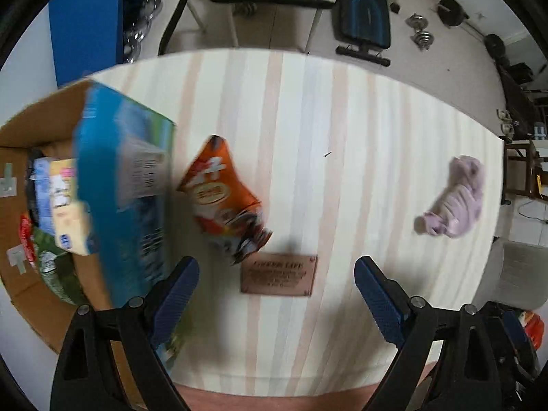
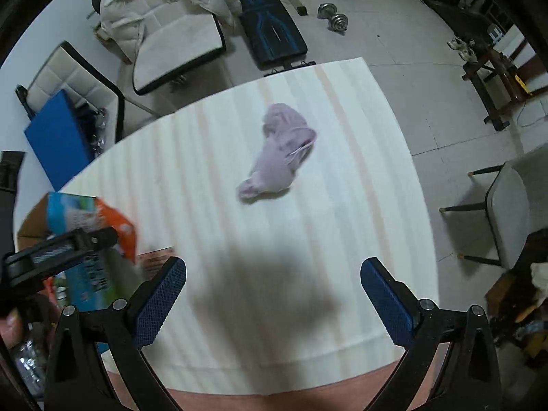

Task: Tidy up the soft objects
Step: 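Move both tools back over the orange bag and lilac cloth, then grasp the orange snack bag with the left tool while the right tool grasps the lilac cloth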

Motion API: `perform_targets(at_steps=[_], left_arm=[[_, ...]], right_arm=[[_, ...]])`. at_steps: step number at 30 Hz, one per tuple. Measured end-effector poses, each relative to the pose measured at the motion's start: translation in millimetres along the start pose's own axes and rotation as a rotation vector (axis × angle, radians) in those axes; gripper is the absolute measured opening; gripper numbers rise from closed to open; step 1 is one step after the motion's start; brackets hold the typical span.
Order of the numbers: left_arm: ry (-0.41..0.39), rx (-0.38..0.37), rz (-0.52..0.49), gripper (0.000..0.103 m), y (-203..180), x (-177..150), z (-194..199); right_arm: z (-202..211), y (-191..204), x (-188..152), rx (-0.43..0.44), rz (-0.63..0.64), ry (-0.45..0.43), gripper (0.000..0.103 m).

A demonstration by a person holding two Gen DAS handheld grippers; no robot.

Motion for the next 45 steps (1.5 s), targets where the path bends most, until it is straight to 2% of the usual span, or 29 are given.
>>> perform_targets(at_steps=[3,9,11,12,13,14,16,17,18,19,21,24,27,32,34,35,37,39,40,41,43,45], left_arm=[[0.026,-0.013,0.056,0.093,3,7,-14],[0.066,0.026,0.112,0.093,8,21,-40],[0.043,0.048,0.109,0.092,6,26,-41],[0.031,0.059,0.105,0.088,5,28,-42],[0.02,0.068,0.1,0.075,4,29,-42],[0.011,0.075,0.083,0.056,1,30,-43],[0.019,0.069,0.048,0.033,-2,30,-46],[0.024,0.061,0.037,0.025,-5,29,-48],[0.02,0.06,0.028,0.025,-6,28,-50],[0.011,0.059,0.016,0.024,-7,26,-50],[0.006,0.039,-0.012,0.02,-13,20,-53],[0.021,-0.017,-0.028,0.02,-16,8,-55],[0.057,-0.087,-0.049,0.02,-19,-11,-59],[0.092,-0.144,-0.093,0.02,-27,-40,-66],[0.078,-0.15,-0.098,0.02,-28,-48,-61],[0.058,-0.148,-0.095,0.021,-28,-50,-56],[-0.01,-0.085,-0.076,0.023,-24,-47,-41],[-0.093,-0.038,-0.049,0.032,-19,-32,-21],[-0.116,-0.018,-0.047,0.039,-18,-24,-12],[-0.125,-0.009,-0.049,0.048,-18,-11,-2],[-0.125,0.009,-0.056,0.057,-15,6,10],[-0.139,0.034,-0.044,0.058,-11,28,24]], right_arm=[[-17,-5,16,-0.012,0.029,0.018,0.103],[-61,0,57,-0.008,0.046,0.064,0.103],[-78,3,69,-0.008,0.048,0.082,0.103],[-85,4,74,-0.008,0.049,0.09,0.103],[-92,5,79,-0.011,0.048,0.097,0.103],[-99,7,83,-0.014,0.047,0.105,0.102],[-112,8,92,-0.011,0.039,0.12,0.095],[-117,9,95,-0.015,0.036,0.126,0.09],[-122,8,98,-0.021,0.03,0.132,0.08],[-127,6,100,-0.025,0.026,0.139,0.064],[-134,4,102,-0.04,0.022,0.155,0.051],[-137,-1,96,-0.019,0.021,0.175,0.048],[-140,-3,77,-0.021,0.075,0.215,0.047],[-141,-4,31,-0.01,0.162,0.277,0.047],[-141,-4,16,-0.01,0.187,0.287,0.047],[-139,-4,9,-0.01,0.2,0.283,0.047],[-136,-2,4,0.001,0.215,0.268,0.048],[-133,-2,2,0.015,0.22,0.256,0.049],[-133,-2,2,0.012,0.221,0.253,0.049],[-133,-2,3,0.005,0.222,0.25,0.049],[-132,-4,5,-0.002,0.217,0.244,0.05],[-127,-7,1,0.004,0.201,0.24,0.051]])
Point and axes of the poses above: each gripper's, at about its wrist camera, not at the fingertips, and z roughly against the way its jaws point, y to its left, x to its top, the point moved 2 cm from there along -z, roughly the way its jaws point
